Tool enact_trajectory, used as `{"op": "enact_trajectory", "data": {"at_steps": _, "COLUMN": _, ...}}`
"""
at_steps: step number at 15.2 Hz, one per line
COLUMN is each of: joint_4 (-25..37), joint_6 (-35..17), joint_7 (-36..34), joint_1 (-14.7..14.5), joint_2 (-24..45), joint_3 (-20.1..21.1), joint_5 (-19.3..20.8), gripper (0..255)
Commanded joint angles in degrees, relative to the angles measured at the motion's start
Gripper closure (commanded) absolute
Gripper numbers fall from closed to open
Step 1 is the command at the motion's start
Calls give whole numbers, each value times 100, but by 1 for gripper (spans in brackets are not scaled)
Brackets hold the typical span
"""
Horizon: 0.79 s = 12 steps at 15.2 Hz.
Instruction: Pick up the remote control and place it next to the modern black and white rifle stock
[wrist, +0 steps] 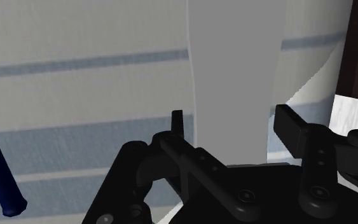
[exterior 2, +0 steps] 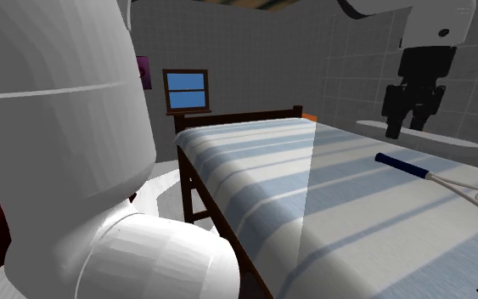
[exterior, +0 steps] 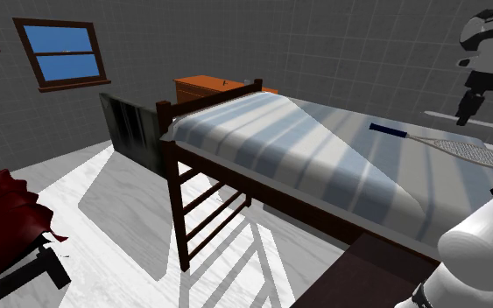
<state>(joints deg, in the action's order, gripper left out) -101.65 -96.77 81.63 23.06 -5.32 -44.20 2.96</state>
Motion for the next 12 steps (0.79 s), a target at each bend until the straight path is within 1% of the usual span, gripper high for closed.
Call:
{"op": "enact_trajectory", "data": {"at_steps": 1, "joint_4": 134, "joint_6": -2, "joint_7": 366, "joint_1": 124, "joint_2": 180, "joint_3": -202, "joint_5": -110, "gripper": 255}}
{"op": "enact_trajectory", "data": {"at_steps": 4, "joint_4": 455, "joint_6": 55, "joint_7": 957, "joint_1": 366, "joint_2": 571, "joint_3": -508, "joint_5": -385, "gripper": 255}}
{"op": "enact_trajectory", "data": {"at_steps": 6, "joint_4": 711, "joint_6": 115, "joint_7": 1376, "joint_1": 579, "joint_2": 893, "joint_3": -691, "joint_5": -630, "gripper": 255}}
{"op": "enact_trajectory", "data": {"at_steps": 9, "joint_4": 1167, "joint_6": 250, "joint_7": 2017, "joint_1": 1011, "joint_2": 1454, "joint_3": -895, "joint_5": -1073, "gripper": 255}}
{"op": "enact_trajectory", "data": {"at_steps": 11, "joint_4": 1525, "joint_6": 378, "joint_7": 2430, "joint_1": 1380, "joint_2": 1860, "joint_3": -969, "joint_5": -1396, "gripper": 255}}
{"op": "enact_trajectory", "data": {"at_steps": 12, "joint_4": 1617, "joint_6": 412, "joint_7": 2520, "joint_1": 1492, "joint_2": 1954, "joint_3": -960, "joint_5": -1468, "gripper": 255}}
